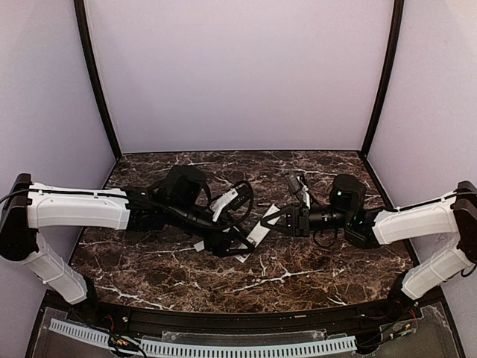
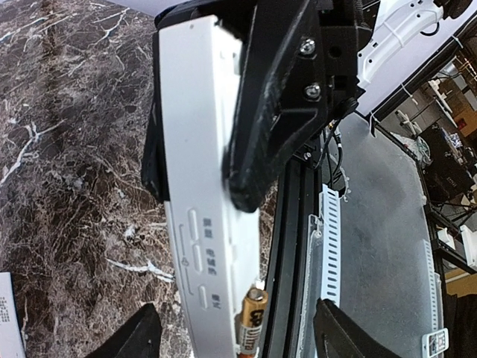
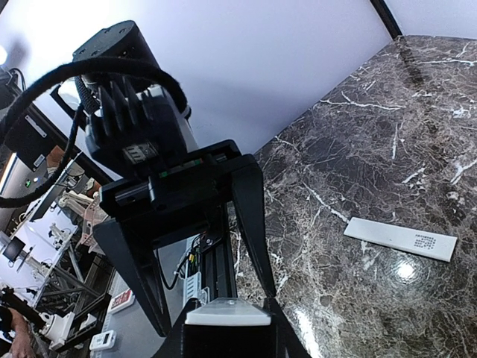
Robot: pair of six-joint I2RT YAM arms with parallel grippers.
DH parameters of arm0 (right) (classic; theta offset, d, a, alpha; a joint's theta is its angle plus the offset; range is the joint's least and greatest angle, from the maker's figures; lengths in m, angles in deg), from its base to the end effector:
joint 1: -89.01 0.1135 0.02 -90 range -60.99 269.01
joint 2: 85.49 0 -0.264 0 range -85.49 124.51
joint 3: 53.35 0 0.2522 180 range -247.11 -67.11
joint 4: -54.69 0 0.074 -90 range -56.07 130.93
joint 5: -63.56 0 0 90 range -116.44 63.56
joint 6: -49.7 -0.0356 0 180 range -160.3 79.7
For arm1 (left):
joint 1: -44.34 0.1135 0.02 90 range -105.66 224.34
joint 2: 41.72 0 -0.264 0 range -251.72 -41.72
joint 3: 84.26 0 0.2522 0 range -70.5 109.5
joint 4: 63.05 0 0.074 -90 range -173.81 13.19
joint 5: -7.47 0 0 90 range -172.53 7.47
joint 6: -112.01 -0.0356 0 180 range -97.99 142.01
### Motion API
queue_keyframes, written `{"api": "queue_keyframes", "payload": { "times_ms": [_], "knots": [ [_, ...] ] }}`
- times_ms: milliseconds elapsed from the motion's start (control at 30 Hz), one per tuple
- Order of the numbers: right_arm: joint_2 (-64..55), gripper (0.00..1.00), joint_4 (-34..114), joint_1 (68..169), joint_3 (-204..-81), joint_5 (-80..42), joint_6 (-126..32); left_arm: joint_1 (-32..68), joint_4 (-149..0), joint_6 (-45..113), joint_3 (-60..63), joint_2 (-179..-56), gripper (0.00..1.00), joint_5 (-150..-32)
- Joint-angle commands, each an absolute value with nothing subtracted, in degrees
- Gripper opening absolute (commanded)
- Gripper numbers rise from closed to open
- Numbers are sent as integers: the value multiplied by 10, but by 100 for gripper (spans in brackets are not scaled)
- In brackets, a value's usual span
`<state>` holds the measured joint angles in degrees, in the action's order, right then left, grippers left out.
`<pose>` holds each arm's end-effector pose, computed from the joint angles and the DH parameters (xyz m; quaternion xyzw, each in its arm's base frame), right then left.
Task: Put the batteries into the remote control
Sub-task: Press the battery in the battery compartment.
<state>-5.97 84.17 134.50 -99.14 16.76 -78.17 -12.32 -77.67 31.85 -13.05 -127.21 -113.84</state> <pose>0.1799 0.2178 0.2256 -0.2952 0.6632 0.6222 0.2931 0.1687 -0.2901 0.2640 0.4553 0.7065 -0.4627 0.2819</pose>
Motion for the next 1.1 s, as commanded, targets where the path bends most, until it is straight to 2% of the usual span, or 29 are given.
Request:
{"api": "queue_keyframes", "payload": {
  "times_ms": [0, 233, 567, 767, 1067],
  "knots": [
    [-78, 0, 844, 1354, -1006, 154, -770, -121, -772, 325, -124, -1282, 70, -1139],
    [-82, 0, 836, 1357, -1008, 150, -766, -122, -788, 325, -110, -1301, 60, -1119],
    [-94, 0, 826, 1359, -1010, 146, -760, -121, -806, 318, -108, -1313, 39, -1103],
    [-104, 0, 826, 1359, -1006, 145, -759, -121, -812, 312, -108, -1320, 29, -1100],
    [-111, 0, 822, 1359, -1001, 141, -758, -121, -812, 309, -108, -1323, 24, -1100]
  ]
}}
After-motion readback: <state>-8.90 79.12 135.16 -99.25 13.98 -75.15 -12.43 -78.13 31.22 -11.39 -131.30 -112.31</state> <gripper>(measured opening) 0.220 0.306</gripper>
